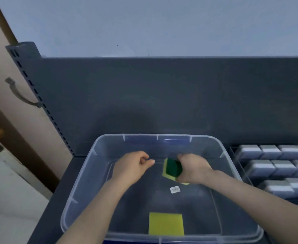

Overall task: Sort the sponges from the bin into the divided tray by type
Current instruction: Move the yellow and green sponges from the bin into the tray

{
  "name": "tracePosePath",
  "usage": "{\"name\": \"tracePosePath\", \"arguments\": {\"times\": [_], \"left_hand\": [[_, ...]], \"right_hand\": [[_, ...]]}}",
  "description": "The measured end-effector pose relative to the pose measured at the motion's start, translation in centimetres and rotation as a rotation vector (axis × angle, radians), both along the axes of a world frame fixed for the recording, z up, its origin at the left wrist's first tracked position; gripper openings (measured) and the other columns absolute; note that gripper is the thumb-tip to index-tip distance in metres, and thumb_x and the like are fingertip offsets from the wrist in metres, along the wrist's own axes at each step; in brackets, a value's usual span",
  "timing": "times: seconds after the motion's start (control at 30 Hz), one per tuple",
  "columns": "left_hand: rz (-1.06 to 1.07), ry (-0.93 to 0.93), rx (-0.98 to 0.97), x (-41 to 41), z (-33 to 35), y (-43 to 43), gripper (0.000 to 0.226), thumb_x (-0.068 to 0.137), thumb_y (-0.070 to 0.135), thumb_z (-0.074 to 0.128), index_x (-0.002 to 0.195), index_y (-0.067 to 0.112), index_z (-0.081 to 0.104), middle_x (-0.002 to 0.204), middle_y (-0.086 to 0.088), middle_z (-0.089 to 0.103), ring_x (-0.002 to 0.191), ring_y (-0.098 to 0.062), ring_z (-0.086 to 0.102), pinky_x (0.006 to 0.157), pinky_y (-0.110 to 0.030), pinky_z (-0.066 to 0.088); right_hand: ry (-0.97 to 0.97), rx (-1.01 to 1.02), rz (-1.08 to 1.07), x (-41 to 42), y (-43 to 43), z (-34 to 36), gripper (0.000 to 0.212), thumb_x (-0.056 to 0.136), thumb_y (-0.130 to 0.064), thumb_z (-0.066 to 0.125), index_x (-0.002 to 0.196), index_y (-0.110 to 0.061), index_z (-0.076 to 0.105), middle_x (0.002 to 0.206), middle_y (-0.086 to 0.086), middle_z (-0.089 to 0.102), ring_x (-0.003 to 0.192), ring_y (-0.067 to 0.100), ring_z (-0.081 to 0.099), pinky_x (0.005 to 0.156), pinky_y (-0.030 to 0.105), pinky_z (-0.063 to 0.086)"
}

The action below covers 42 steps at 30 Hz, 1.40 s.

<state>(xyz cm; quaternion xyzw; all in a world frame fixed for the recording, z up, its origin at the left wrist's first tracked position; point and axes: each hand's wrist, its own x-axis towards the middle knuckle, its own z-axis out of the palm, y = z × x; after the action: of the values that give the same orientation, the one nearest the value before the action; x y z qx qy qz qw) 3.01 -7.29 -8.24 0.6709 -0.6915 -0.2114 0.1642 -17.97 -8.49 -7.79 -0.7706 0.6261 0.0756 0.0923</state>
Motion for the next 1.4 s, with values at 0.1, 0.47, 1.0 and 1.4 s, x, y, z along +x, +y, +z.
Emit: {"name": "tracePosePath", "arguments": {"times": [0.1,0.47,1.0,1.4], "left_hand": [[-0.019,0.206,0.022,-0.1,0.3,-0.2,0.043,0.081,0.052,0.065,0.116,0.026,0.063,0.105,0.010,0.069,0.099,-0.009,0.063,0.088,-0.031,0.050],[0.192,-0.001,-0.232,1.6,0.9,-0.3,0.046,0.082,0.031,0.063,0.127,0.030,0.052,0.111,0.009,0.059,0.099,-0.016,0.058,0.072,-0.030,0.048],[0.159,-0.058,-0.217,1.7,0.6,-0.3,0.043,0.082,0.032,0.063,0.125,0.032,0.053,0.110,0.010,0.060,0.097,-0.015,0.058,0.063,-0.027,0.043],[0.127,-0.069,-0.198,1.6,0.7,-0.2,0.040,0.082,0.032,0.063,0.122,0.032,0.054,0.112,0.012,0.060,0.099,-0.014,0.058,0.066,-0.026,0.042]], "right_hand": [[-0.154,-0.143,0.051,3.2,0.8,0.8,0.043,0.068,-0.053,0.064,0.097,-0.024,0.052,0.100,-0.003,0.061,0.093,0.022,0.062,0.067,0.028,0.046],[-0.043,0.243,0.234,3.3,3.9,-0.3,0.042,0.077,-0.042,0.067,0.114,-0.026,0.056,0.112,-0.004,0.064,0.106,0.021,0.059,0.079,0.028,0.045],[0.222,-0.030,0.225,1.5,2.1,-0.7,0.045,0.078,-0.011,0.066,0.117,-0.011,0.043,0.118,0.008,0.049,0.112,0.028,0.051,0.077,0.036,0.047],[0.207,0.123,0.704,1.9,1.6,-1.8,0.072,0.081,-0.001,0.057,0.143,-0.027,0.032,0.149,0.002,0.030,0.135,0.024,0.027,0.106,0.041,0.036]]}}
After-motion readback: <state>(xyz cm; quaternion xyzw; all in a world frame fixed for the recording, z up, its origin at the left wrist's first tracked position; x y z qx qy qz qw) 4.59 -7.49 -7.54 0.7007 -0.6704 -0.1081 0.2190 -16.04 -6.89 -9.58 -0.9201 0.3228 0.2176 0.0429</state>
